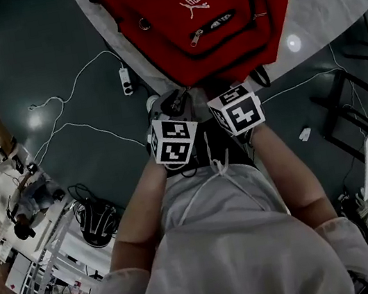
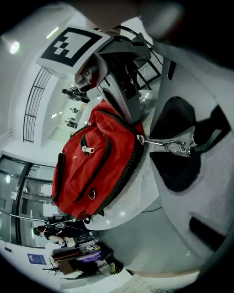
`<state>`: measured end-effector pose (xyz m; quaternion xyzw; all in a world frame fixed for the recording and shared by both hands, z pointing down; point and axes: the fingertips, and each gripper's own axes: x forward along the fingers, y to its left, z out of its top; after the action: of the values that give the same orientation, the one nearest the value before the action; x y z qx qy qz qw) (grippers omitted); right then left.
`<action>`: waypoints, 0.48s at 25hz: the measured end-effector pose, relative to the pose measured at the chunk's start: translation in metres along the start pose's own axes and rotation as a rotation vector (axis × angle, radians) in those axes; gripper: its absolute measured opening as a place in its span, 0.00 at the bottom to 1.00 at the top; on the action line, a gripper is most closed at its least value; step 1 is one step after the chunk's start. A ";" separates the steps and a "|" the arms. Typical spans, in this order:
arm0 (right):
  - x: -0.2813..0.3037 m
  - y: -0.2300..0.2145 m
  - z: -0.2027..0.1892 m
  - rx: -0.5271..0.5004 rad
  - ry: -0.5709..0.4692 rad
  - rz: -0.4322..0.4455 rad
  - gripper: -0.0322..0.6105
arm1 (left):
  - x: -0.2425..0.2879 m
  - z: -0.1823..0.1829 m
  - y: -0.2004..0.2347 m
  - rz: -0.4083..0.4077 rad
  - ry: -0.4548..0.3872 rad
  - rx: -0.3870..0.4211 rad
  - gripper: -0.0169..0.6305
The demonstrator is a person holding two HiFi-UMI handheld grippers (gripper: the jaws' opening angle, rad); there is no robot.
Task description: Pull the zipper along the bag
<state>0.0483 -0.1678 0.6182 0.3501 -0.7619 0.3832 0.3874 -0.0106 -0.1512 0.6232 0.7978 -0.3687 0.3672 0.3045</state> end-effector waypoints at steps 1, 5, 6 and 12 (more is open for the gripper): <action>0.000 0.000 0.000 -0.003 -0.002 -0.004 0.09 | 0.001 0.000 0.002 0.017 0.004 0.015 0.17; 0.001 -0.003 -0.001 0.015 -0.009 -0.005 0.09 | 0.005 0.000 0.000 0.028 0.029 0.168 0.09; 0.001 -0.003 -0.001 0.019 -0.010 -0.003 0.09 | 0.006 0.000 -0.002 0.026 0.042 0.212 0.08; 0.001 -0.002 0.000 0.023 -0.011 -0.013 0.09 | 0.005 -0.001 -0.002 -0.008 0.083 0.236 0.08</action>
<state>0.0494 -0.1686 0.6196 0.3616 -0.7573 0.3875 0.3816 -0.0073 -0.1515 0.6277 0.8136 -0.3070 0.4396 0.2250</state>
